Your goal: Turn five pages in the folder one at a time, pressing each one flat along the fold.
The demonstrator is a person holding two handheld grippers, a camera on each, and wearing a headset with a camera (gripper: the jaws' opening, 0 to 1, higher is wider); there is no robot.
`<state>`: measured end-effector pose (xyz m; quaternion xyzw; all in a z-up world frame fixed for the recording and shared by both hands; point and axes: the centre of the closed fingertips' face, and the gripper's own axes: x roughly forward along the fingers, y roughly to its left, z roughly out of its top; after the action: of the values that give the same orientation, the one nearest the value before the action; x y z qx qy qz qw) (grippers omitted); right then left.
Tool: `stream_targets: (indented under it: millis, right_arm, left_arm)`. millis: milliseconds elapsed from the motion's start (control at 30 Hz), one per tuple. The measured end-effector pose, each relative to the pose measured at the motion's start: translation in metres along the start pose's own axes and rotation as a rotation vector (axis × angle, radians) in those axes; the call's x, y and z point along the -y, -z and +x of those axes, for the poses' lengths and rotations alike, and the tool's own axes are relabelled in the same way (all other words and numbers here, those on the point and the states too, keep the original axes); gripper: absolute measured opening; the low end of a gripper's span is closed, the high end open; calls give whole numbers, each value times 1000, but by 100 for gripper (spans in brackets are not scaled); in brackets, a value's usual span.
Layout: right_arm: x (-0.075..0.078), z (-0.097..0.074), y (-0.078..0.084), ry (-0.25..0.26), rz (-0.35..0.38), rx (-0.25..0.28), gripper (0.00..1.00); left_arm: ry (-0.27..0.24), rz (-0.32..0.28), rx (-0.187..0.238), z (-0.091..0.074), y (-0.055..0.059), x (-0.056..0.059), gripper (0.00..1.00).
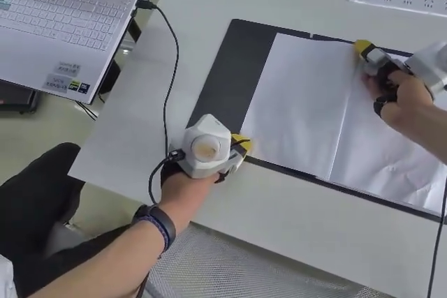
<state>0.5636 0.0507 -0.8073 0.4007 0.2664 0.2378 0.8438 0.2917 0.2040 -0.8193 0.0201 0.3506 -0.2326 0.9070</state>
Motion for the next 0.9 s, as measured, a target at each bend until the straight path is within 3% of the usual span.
stream_targets:
  millis: [400,767,900]
  right_arm:
    - [-9,-6,9,-26,-48,-45,0]
    - [-24,-29,38,-102,-103,-142,0]
    - [-36,-43,52,-125,-121,-171,0]
  left_arm:
    - [1,7,-5,-1,-1,1,0]
    - [4,-3,-4,-1,-1,0,0]
    - [10,1,-7,-1,-1,0,0]
